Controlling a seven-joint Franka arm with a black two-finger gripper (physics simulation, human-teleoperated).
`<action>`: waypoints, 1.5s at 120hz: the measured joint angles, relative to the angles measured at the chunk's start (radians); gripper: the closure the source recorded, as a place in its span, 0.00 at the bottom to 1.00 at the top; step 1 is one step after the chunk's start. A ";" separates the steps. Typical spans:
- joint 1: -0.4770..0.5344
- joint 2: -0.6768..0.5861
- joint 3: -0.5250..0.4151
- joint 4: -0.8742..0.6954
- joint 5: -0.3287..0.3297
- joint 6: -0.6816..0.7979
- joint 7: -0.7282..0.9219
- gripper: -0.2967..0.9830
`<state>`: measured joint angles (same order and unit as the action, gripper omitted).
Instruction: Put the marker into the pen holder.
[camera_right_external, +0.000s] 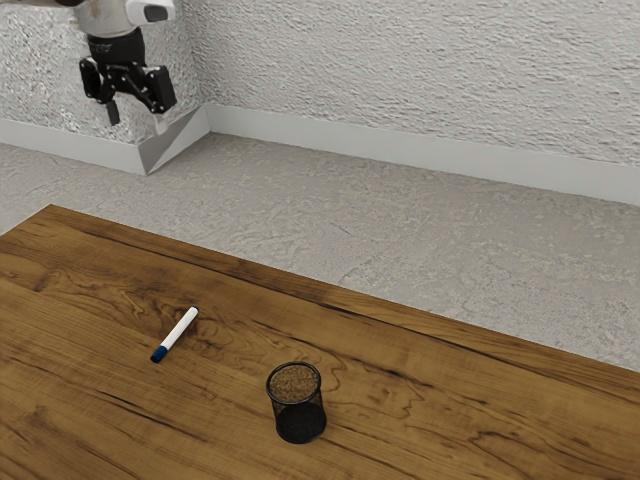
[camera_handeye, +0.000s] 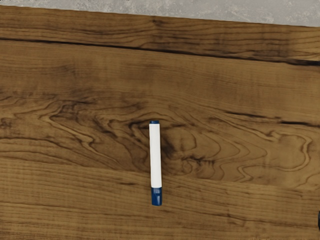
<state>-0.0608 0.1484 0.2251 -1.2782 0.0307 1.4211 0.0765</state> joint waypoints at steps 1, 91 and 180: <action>-0.002 0.000 0.000 0.000 -0.001 0.000 0.000 0.25; 0.155 -0.212 -0.139 -0.905 0.053 0.501 0.041 0.25; 0.165 0.100 -0.142 -0.873 0.049 0.970 0.000 0.26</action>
<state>0.1047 0.2482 0.0828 -2.1514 0.0797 2.3912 0.0764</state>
